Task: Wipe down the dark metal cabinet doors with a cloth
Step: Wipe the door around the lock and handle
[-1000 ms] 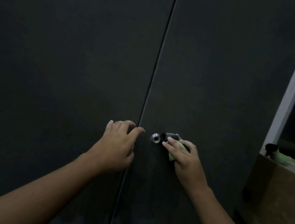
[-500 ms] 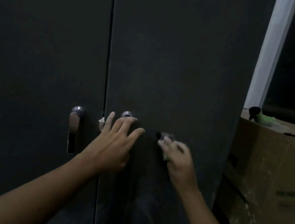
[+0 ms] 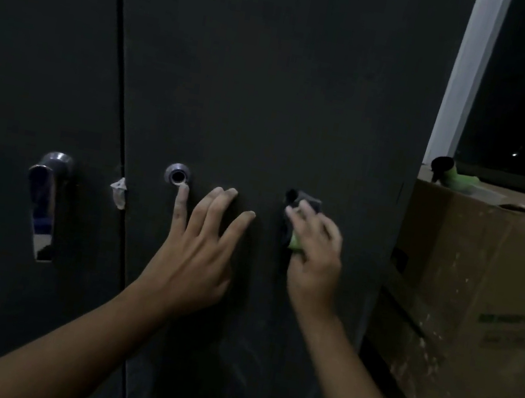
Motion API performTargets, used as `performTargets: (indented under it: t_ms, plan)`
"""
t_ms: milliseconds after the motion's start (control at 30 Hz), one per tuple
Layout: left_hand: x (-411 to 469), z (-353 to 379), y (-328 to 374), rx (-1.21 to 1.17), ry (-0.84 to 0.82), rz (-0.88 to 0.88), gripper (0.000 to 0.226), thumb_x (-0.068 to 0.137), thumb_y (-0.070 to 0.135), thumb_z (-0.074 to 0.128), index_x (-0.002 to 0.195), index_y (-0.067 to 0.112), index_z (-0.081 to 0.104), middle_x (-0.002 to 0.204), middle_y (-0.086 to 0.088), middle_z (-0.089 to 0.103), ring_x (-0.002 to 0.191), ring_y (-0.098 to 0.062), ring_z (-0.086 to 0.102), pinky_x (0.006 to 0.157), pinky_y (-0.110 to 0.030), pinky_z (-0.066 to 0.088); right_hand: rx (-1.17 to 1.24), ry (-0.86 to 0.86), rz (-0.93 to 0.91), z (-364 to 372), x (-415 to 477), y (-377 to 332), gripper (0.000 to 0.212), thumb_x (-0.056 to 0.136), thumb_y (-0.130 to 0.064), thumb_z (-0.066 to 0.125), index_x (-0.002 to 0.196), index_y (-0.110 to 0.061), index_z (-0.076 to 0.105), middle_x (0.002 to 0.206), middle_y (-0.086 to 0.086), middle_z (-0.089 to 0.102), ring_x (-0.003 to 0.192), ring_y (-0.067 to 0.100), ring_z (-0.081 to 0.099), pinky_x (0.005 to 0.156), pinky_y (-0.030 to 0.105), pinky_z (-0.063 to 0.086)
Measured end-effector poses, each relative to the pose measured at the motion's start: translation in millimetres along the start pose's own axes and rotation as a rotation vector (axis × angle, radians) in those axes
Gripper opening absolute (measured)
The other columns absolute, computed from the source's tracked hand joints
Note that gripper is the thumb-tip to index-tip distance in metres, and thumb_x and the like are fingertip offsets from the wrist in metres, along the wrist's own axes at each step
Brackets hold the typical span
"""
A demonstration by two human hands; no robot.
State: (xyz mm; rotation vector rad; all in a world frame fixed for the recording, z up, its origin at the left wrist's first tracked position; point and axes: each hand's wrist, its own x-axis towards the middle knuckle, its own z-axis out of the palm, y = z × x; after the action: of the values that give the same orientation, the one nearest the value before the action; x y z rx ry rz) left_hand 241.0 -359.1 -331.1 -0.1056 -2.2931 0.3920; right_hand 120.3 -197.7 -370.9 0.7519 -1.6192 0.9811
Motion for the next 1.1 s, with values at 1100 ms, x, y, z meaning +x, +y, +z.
performTargets:
  t_ms: [1100]
  plan:
    - [-26,111,81,0.146,-0.05,0.264,0.079,0.079,0.041,0.042,0.154,0.018,0.032,0.163,-0.024,0.006,0.151,-0.039,0.003,0.114,-0.07,-0.005,-0.038,0.313,0.699,-13,-124,135,0.061,0.09,0.003,0.052,0.144,-0.024,0.047,0.153,-0.004,0.044,0.141,0.007,0.037,0.114,0.049,0.037]
